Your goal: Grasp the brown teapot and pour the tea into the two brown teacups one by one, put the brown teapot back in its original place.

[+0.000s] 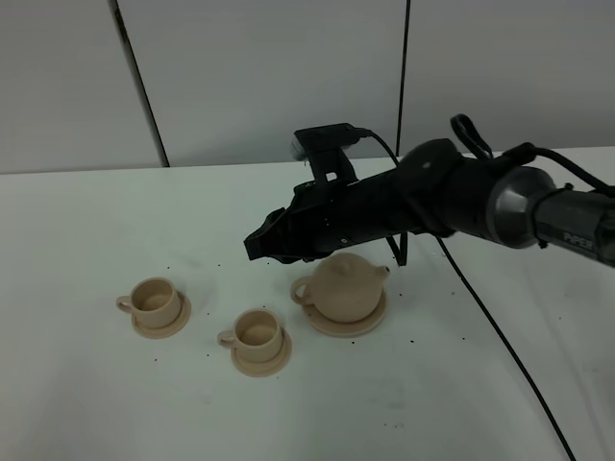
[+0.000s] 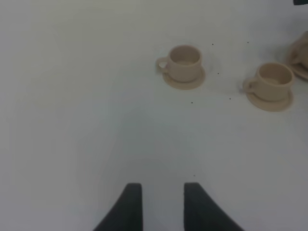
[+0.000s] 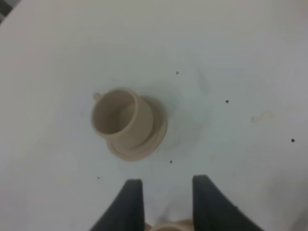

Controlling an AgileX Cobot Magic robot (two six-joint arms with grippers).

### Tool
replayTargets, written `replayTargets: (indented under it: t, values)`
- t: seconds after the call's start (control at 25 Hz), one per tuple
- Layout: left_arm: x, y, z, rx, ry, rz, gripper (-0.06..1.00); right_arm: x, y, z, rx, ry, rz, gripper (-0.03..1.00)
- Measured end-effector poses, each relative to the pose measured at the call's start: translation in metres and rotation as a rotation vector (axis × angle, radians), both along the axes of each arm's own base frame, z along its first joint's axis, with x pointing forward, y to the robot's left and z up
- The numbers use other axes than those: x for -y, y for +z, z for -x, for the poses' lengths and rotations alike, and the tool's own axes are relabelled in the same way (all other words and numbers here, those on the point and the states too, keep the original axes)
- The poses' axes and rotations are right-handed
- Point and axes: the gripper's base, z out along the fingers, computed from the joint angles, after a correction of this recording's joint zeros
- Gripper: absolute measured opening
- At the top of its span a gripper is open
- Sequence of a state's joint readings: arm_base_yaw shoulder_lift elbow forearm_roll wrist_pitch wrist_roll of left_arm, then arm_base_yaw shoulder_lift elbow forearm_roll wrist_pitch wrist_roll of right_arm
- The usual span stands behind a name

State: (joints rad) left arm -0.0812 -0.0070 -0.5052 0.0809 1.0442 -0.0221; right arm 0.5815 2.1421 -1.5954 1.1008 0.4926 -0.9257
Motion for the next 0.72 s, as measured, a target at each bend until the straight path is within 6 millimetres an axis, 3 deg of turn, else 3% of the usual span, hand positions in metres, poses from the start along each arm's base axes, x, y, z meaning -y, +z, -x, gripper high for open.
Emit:
replayTargets:
  t: [0.36, 0.72]
  values:
    - [0.000, 0.000, 0.000, 0.000, 0.000, -0.001, 0.28, -0.012, -0.012, -0.021, -0.091, -0.018, 0.090, 0.25]
    - [0.000, 0.000, 0.000, 0.000, 0.000, -0.001, 0.28, -0.014, -0.032, -0.029, -0.170, -0.041, 0.167, 0.25]
